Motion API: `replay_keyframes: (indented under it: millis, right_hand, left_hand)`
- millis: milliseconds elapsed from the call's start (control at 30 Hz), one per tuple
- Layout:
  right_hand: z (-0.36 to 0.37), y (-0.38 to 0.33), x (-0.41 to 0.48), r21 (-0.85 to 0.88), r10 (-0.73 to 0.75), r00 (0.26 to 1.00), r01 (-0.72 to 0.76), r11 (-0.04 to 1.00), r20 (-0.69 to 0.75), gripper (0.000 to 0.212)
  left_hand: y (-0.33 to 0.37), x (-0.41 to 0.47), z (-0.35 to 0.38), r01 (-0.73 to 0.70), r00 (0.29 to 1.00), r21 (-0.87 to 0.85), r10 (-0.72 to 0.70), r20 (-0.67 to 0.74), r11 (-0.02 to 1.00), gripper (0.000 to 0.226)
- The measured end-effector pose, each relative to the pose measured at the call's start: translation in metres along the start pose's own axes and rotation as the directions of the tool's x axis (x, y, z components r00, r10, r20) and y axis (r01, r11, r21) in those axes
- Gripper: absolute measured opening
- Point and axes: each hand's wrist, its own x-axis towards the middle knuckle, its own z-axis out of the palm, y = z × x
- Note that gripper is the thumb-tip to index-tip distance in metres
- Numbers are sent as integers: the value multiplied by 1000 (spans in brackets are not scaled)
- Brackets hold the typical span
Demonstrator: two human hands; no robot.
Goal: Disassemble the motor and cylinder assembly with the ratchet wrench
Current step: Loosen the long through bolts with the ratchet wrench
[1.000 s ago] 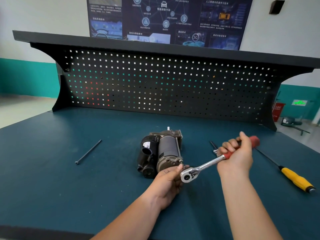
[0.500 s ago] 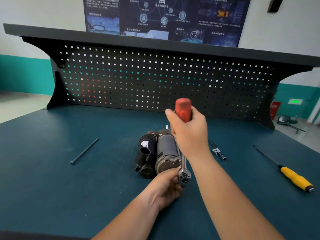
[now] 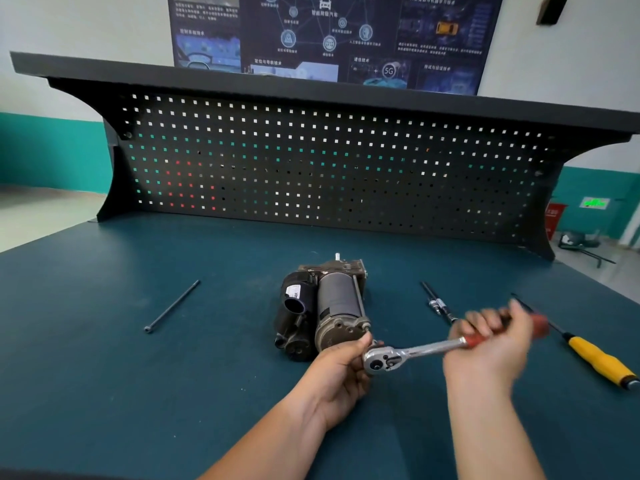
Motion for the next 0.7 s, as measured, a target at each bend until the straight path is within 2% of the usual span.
replay_keyframes:
  millis: [100,167,300,400,500,600,700]
  right_hand:
    - [-25,6,-3,73,4,990,6,997,-138,30]
    - [-20,6,-5,64,-25,992,33,997,-123,29]
    - [22,2,-10,-93,-96,989,107,990,109,28]
    - [56,8,-16,-295,-47,942,151,943,333,27]
    - [78,19,-26,-491,61,836,260,832,545,25]
    - [91,34,-38,-608,165,716,421,673,679,25]
    - [96,50,-54,-632,207,617,620,465,759,33]
  left_hand:
    - [0,-2,0,6,1000,-16,-6,-15,1000,36]
    - [2,-4,0,17,999,-34,-18,-30,999,35]
    - [3,-5,2,47,998,-73,-51,-44,996,34]
    - [3,-6,3,61,997,-102,-65,-34,993,27]
    - [4,-7,3,79,997,-71,-80,-7,994,12]
    - [3,-5,0,85,996,-17,-84,10,996,13]
    - [3,-4,-3,86,996,52,-86,-4,995,35]
